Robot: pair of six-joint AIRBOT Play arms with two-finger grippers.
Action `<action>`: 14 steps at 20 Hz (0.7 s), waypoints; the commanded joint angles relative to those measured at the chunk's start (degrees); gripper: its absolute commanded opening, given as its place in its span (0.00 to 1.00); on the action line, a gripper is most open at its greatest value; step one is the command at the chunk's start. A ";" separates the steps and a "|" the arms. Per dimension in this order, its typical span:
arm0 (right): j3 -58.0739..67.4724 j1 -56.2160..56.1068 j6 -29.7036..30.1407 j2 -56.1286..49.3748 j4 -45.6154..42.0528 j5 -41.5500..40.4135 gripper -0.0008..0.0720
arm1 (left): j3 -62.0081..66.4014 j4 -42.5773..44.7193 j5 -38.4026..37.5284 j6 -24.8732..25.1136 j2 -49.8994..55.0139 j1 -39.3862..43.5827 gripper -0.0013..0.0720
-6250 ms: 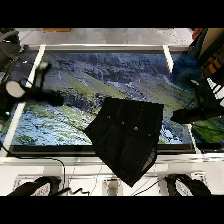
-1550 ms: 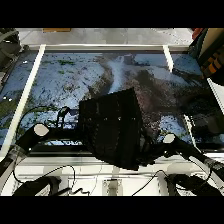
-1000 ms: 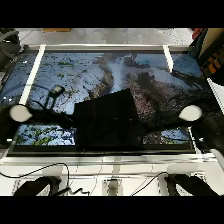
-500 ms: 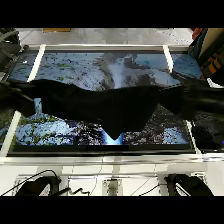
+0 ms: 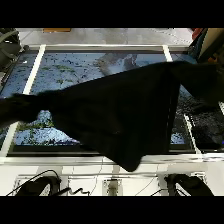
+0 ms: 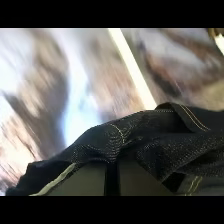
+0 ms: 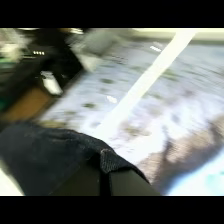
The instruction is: Fold the clothes and pants, and hang the long-sleeved shirts on hangers.
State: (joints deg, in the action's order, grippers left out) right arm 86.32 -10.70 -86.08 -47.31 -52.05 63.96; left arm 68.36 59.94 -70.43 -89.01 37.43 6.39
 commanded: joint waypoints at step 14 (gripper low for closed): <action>-0.09 0.04 -1.57 -38.82 -10.45 -1.97 0.03 | -11.37 -20.13 21.14 13.94 40.46 -10.47 0.04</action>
State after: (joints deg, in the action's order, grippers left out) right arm 86.21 -10.66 -87.90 -84.86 -60.86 54.02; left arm 57.12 42.87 -45.84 -82.59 75.94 -0.08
